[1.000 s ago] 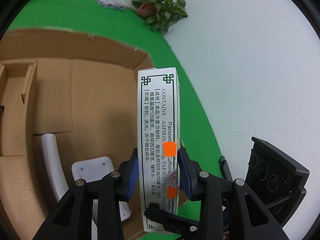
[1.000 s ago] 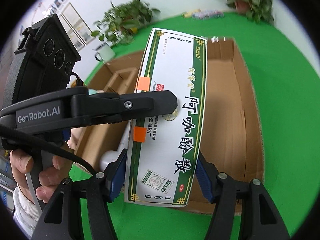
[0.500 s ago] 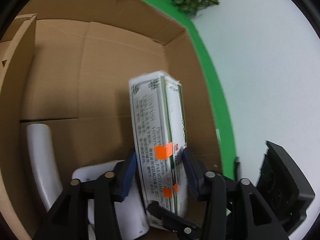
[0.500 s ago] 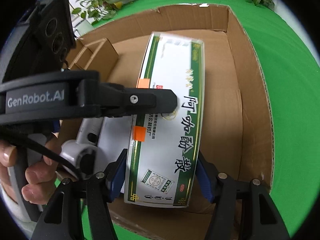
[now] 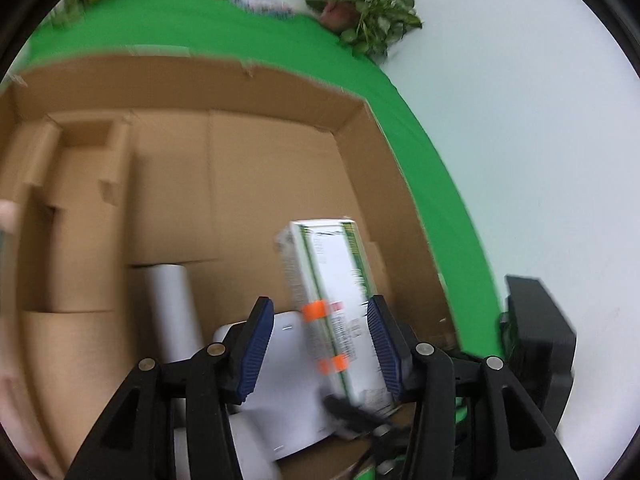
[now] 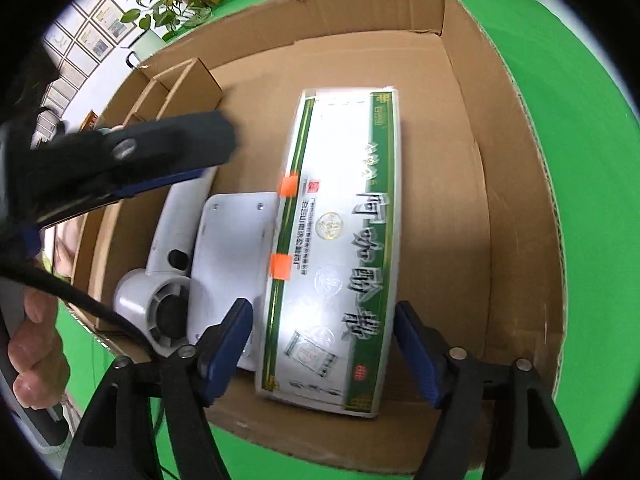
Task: Organize objects
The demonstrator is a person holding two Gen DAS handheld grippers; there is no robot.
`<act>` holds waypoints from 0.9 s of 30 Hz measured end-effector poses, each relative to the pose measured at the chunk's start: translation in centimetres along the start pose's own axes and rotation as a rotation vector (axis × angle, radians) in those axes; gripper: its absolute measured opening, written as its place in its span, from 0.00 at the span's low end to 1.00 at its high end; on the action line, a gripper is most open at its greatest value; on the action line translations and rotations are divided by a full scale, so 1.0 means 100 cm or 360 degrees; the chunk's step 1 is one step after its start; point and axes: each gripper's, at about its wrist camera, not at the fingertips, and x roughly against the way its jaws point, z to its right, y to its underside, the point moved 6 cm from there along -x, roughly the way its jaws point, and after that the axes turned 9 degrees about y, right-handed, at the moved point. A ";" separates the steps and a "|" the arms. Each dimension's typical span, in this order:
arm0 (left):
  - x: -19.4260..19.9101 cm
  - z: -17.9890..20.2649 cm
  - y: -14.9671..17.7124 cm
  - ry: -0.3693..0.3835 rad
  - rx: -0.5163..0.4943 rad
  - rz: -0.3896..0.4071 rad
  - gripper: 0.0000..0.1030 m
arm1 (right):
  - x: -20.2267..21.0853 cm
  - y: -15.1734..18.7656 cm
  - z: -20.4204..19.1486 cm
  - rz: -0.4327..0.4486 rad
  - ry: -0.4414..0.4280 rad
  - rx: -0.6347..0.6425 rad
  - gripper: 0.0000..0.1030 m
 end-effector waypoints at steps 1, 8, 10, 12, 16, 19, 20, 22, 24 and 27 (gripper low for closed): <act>0.009 0.007 0.014 -0.0050 -0.0042 0.0039 0.46 | 0.003 0.002 0.000 0.0017 0.0003 -0.0005 0.70; 0.107 0.013 0.045 -0.0553 -0.0355 0.0536 0.79 | 0.065 0.039 -0.023 0.0586 0.0200 0.0020 0.80; 0.141 0.009 0.069 -0.0685 -0.0385 0.0726 0.97 | 0.080 0.036 -0.020 0.0849 0.0289 -0.0026 0.84; 0.161 0.001 0.093 -0.0855 -0.0378 0.0852 0.99 | 0.087 0.019 -0.022 0.1024 0.0351 -0.0056 0.90; 0.154 -0.007 0.133 -0.0916 -0.0424 0.0837 0.99 | 0.063 0.015 -0.036 0.1118 0.0374 -0.0028 0.91; 0.128 -0.016 0.140 -0.0945 -0.0419 0.0851 0.99 | 0.047 0.017 -0.030 0.1095 0.0381 -0.0077 0.91; 0.124 -0.019 0.142 -0.0955 -0.0404 0.0854 0.99 | 0.057 0.030 -0.035 0.1096 0.0387 -0.0084 0.91; 0.108 -0.029 0.147 -0.0961 -0.0382 0.0844 0.99 | 0.059 0.039 -0.036 0.1146 0.0468 -0.0054 0.92; 0.089 -0.044 0.146 -0.0966 -0.0343 0.0825 1.00 | 0.056 0.042 -0.039 0.1164 0.0523 -0.0008 0.96; 0.076 -0.052 0.149 -0.0985 -0.0370 0.0866 1.00 | 0.056 0.045 -0.038 0.1213 0.0534 -0.0026 0.99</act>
